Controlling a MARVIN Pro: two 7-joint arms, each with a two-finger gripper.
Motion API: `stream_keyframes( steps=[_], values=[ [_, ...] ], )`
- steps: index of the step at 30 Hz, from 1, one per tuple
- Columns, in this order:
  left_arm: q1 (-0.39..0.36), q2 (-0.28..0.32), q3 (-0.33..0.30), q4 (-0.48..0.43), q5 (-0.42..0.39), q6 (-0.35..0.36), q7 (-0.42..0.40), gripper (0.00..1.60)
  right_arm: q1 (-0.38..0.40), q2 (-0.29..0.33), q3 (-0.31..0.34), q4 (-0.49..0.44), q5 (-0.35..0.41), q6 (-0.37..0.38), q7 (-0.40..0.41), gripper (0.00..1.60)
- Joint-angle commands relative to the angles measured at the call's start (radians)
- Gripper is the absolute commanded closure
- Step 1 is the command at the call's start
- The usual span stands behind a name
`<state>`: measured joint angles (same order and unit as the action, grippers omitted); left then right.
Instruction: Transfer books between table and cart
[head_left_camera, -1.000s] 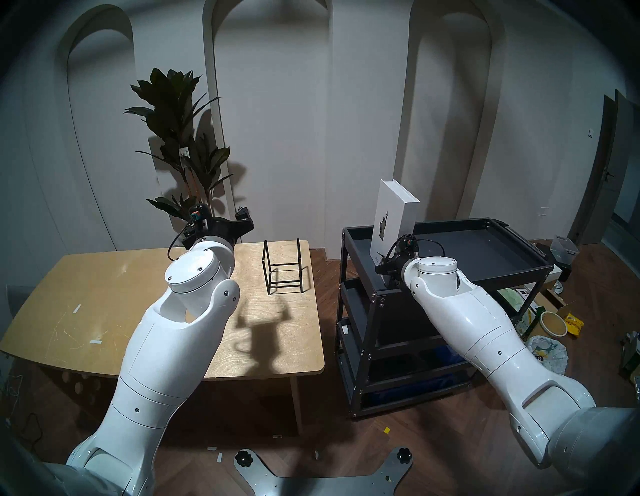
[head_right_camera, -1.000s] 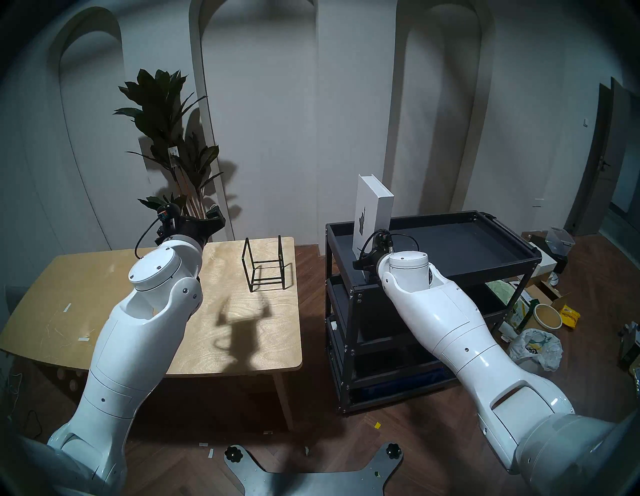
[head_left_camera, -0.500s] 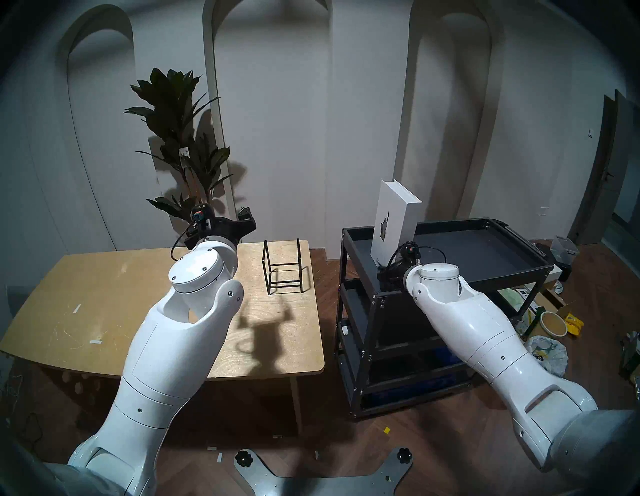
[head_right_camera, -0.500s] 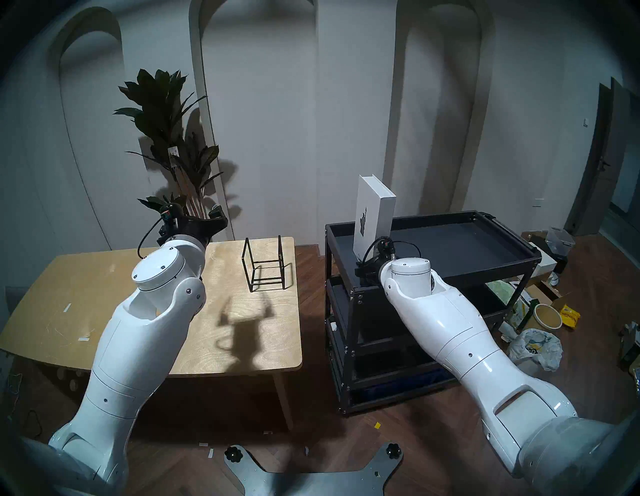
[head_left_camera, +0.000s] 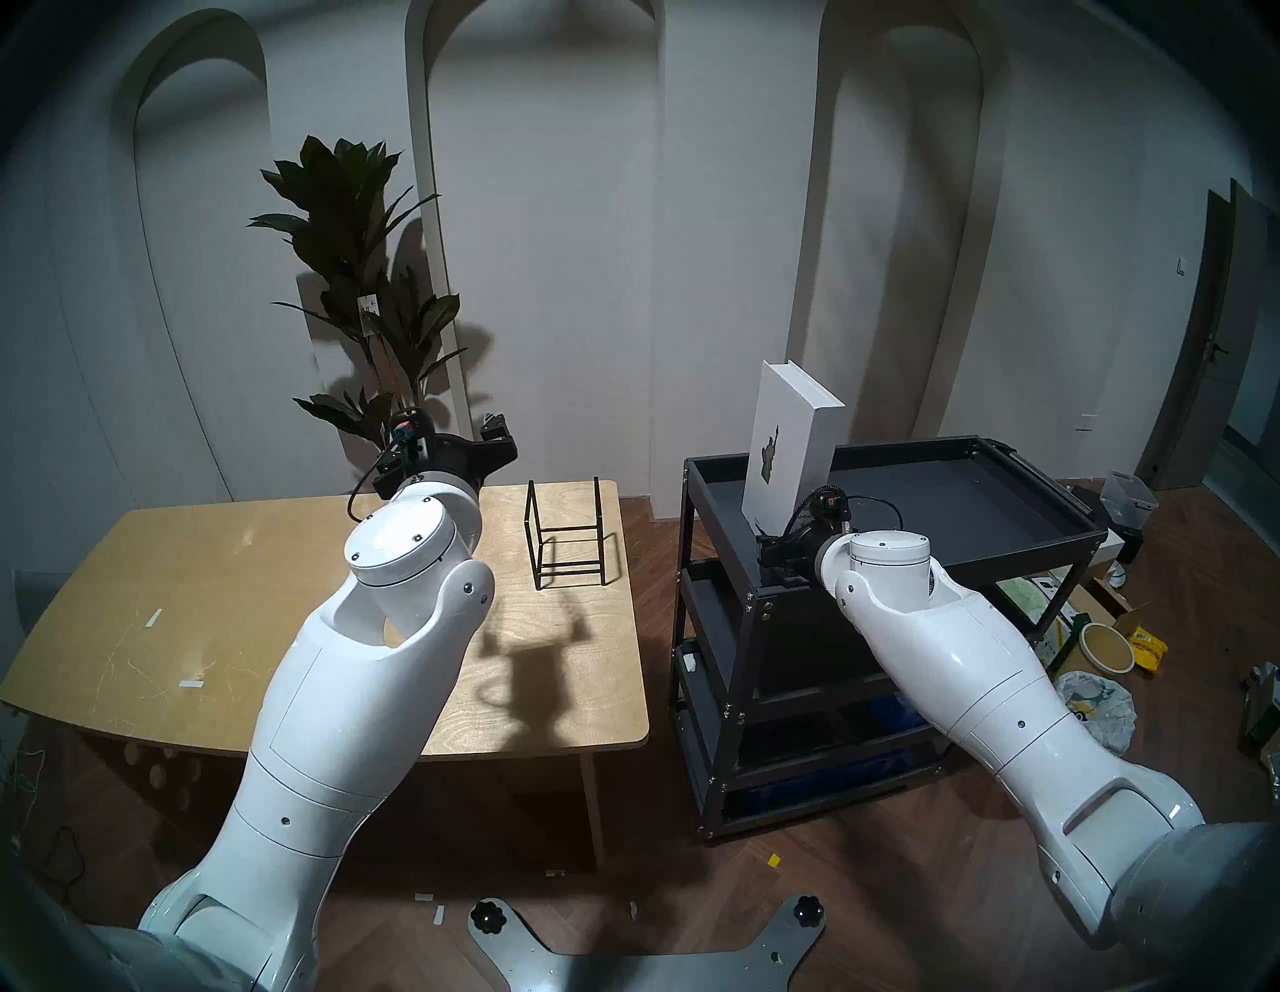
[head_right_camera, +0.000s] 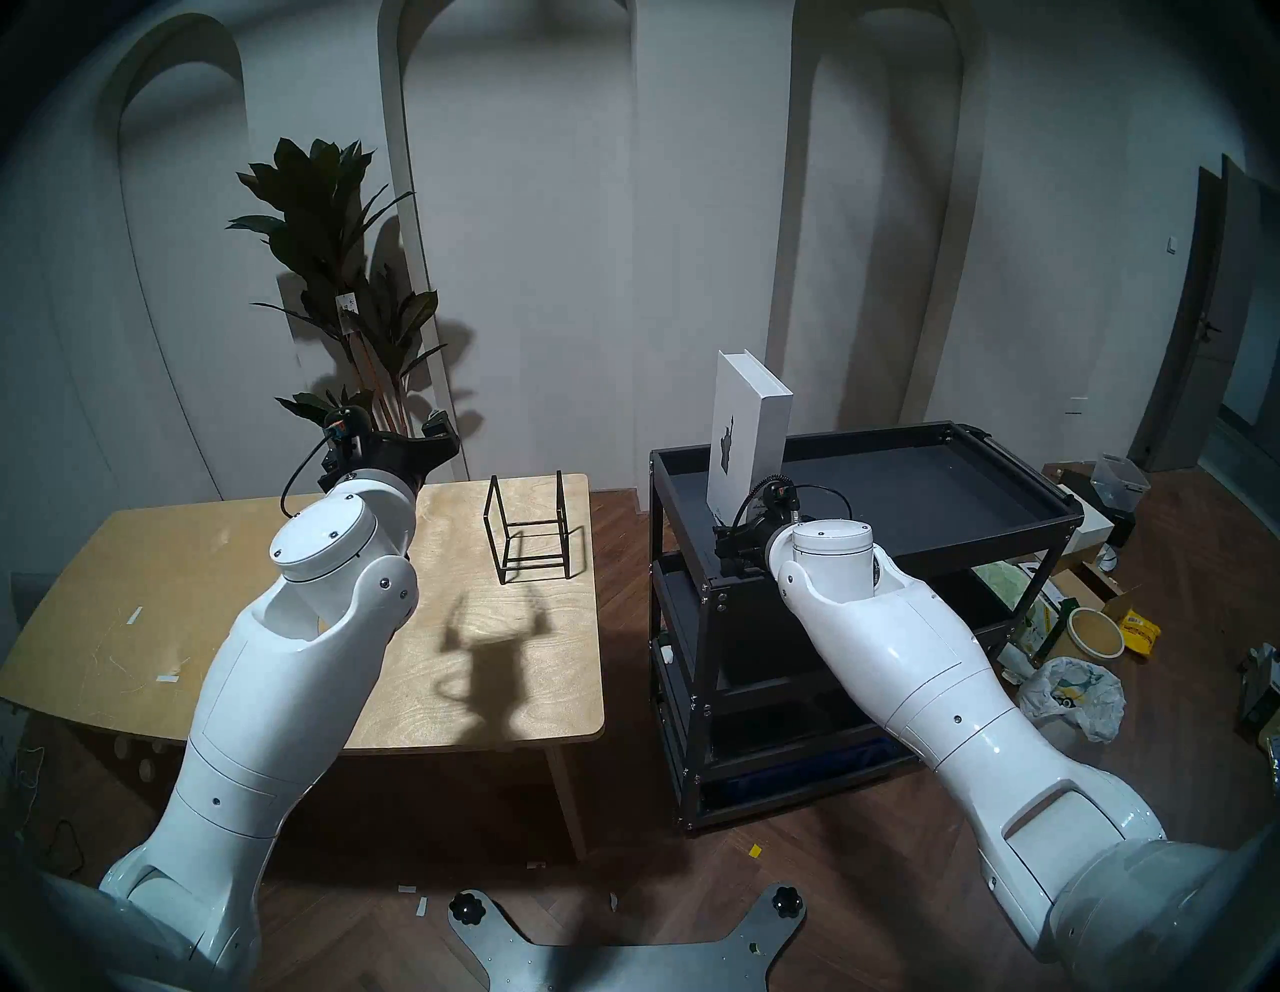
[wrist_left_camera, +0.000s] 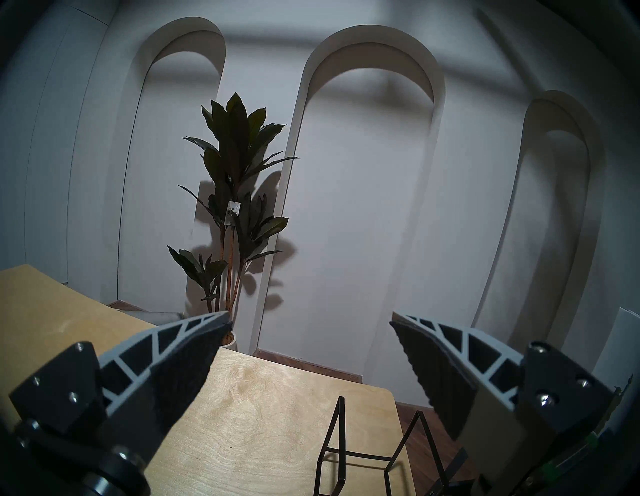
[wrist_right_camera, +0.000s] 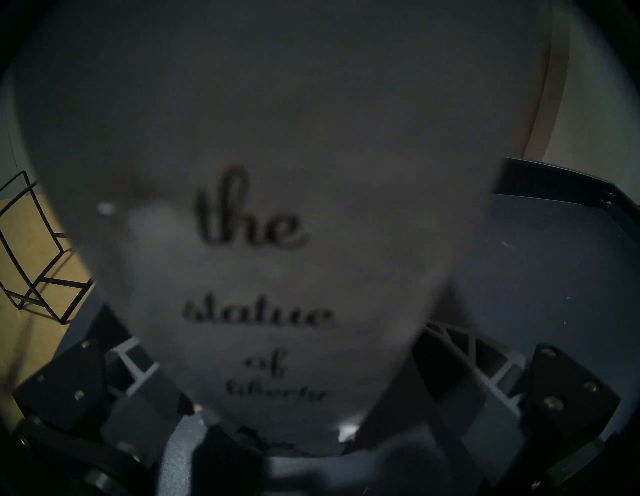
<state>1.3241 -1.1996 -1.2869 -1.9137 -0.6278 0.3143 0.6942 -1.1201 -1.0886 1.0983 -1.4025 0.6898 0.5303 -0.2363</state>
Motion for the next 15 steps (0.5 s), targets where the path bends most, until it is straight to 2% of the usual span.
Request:
stream_keyframes(
  steps=[1, 9, 15],
  values=[
    [-0.027, 0.0, -0.001, -0.015, 0.009, -0.004, 0.0, 0.0, -0.06, 0.027, 0.025, -0.074, 0.019, 0.001, -0.013, 0.0],
    [-0.027, -0.001, -0.002, -0.015, 0.009, -0.007, -0.002, 0.0, -0.095, 0.051, 0.052, -0.164, 0.033, -0.011, -0.025, 0.0],
    [-0.027, -0.002, -0.002, -0.014, 0.008, -0.007, -0.003, 0.0, -0.106, 0.058, 0.06, -0.196, 0.036, -0.025, -0.033, 0.0]
  ],
)
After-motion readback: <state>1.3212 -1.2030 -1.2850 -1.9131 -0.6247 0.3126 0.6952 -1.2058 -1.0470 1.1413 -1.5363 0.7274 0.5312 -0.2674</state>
